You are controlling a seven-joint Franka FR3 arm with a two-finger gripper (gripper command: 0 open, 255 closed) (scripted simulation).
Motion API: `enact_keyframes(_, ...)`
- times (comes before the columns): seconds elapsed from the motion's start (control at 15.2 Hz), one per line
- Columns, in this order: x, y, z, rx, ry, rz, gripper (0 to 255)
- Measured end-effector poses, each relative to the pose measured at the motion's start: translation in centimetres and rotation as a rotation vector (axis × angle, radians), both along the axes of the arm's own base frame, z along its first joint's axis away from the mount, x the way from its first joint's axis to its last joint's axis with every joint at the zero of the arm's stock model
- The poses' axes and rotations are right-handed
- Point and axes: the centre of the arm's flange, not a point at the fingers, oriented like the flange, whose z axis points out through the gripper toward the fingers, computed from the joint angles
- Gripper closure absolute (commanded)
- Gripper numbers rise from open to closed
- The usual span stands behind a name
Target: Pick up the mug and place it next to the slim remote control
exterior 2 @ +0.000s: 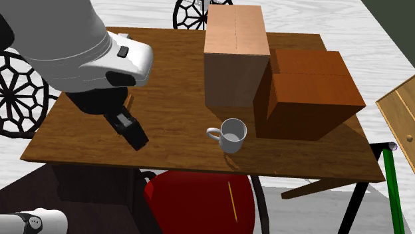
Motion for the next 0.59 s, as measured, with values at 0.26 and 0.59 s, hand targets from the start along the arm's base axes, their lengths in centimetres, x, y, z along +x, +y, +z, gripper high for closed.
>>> enact_keyframes(0.26, 4.2, -2.4, -2.1, 0.010, -0.003, 0.007, 0)
enact_keyframes(0.59, 9.4, -5.6, -4.6, 0.022, -0.006, 0.015, 0)
